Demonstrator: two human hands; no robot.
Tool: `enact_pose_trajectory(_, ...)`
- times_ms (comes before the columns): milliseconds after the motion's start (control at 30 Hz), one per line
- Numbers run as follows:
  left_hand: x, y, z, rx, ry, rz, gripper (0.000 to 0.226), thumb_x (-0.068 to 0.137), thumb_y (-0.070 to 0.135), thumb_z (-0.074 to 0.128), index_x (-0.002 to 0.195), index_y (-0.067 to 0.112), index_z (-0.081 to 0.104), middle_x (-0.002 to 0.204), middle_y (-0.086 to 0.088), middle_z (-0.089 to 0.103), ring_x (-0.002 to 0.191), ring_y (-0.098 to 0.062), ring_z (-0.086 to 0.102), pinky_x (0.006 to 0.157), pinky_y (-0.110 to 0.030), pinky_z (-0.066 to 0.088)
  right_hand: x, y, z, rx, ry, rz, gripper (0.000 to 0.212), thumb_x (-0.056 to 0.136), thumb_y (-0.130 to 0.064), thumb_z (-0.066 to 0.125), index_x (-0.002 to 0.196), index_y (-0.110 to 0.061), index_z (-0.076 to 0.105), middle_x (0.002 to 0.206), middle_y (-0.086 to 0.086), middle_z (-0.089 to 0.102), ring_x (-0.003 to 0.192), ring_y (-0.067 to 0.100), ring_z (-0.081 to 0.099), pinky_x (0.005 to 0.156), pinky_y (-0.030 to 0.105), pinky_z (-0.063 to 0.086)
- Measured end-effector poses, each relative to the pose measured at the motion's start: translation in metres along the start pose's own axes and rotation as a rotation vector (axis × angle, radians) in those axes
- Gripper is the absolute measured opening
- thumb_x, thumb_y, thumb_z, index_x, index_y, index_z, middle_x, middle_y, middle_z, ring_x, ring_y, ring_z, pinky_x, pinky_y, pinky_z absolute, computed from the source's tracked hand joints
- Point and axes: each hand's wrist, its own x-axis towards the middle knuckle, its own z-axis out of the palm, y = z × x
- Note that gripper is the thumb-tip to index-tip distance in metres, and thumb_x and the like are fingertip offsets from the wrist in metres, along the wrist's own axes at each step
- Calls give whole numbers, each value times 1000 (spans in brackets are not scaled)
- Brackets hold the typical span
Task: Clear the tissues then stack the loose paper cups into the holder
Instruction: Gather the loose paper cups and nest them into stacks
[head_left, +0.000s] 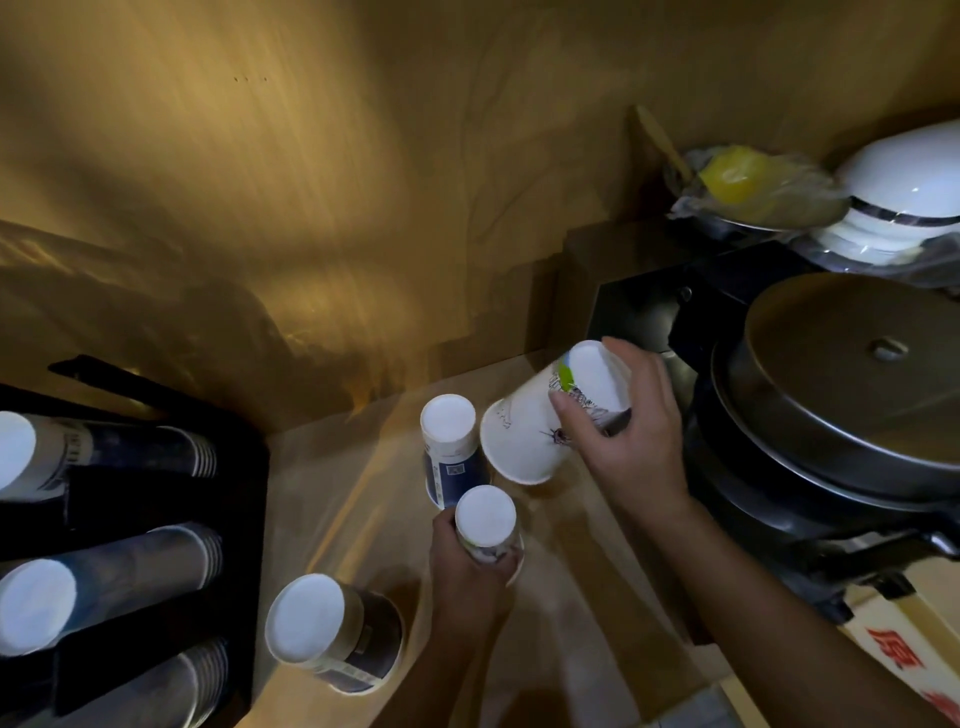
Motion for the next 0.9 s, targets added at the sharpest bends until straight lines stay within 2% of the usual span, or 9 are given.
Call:
enact_pose_trajectory(133,2,0,1,-10,-16,12,71,57,-7,82,105,30,44,110,-4,60,104,-24,59,89,-38,50,-10,-7,1,-38,-150,-94,63,72,-46,65,120,-9,48,111,8,50,101,13,51,82,25,49)
enact_pose_trajectory(233,4,1,2,-23,-36,40,72,54,-1,85,106,34,50,110,9,63,104,-14,62,85,-27,52,-25,-5,7,-87,-294,-73,61,72,-42,70,120,-9,50,112,10,54,102,19,54,85,36,50)
enact_pose_trajectory(300,6,-1,1,-33,-88,59,72,56,5,86,118,25,55,115,9,66,107,-8,63,87,-25,54,-36,-2,13,-77,-342,-60,60,72,-40,70,120,-10,51,114,9,55,102,19,55,86,33,48)
enact_pose_trajectory(400,8,-2,-4,95,-130,-6,64,64,3,82,120,14,53,115,-5,65,109,-19,62,93,-38,52,-48,5,21,-93,-401,-81,60,72,-40,69,121,-11,51,116,8,55,104,16,54,86,23,44)
enact_pose_trajectory(533,5,-9,-14,-89,-219,-143,63,63,-14,75,116,8,51,107,-11,66,90,-23,67,63,-25,58,-59,25,29,-214,-553,-69,61,76,-42,66,128,-17,46,129,7,48,112,21,50,88,29,43)
enact_pose_trajectory(633,2,-10,-20,133,-156,-225,34,76,-15,59,97,11,48,89,-6,59,86,-27,59,60,-20,52,-72,44,37,-326,-714,-22,58,83,-42,58,134,-24,37,140,3,36,120,23,44,92,30,41)
enact_pose_trajectory(700,4,-4,-25,253,26,-187,23,82,-12,50,91,9,50,91,-14,59,90,-29,55,79,-34,48,-77,53,42,-373,-744,5,59,85,-45,54,136,-24,33,143,3,31,122,23,41,91,30,41)
enact_pose_trajectory(800,9,22,-30,235,239,-19,23,86,-2,53,108,7,52,111,-15,60,101,-25,54,89,-37,45,-79,61,45,-390,-731,10,61,85,-47,54,137,-23,32,144,3,31,123,21,40,92,29,40)
enact_pose_trajectory(900,16,59,-36,370,305,368,31,88,12,55,118,16,50,123,-5,58,111,-18,51,92,-33,40,-76,65,45,-356,-701,-9,61,84,-46,56,136,-22,34,144,2,33,124,20,41,94,29,39)
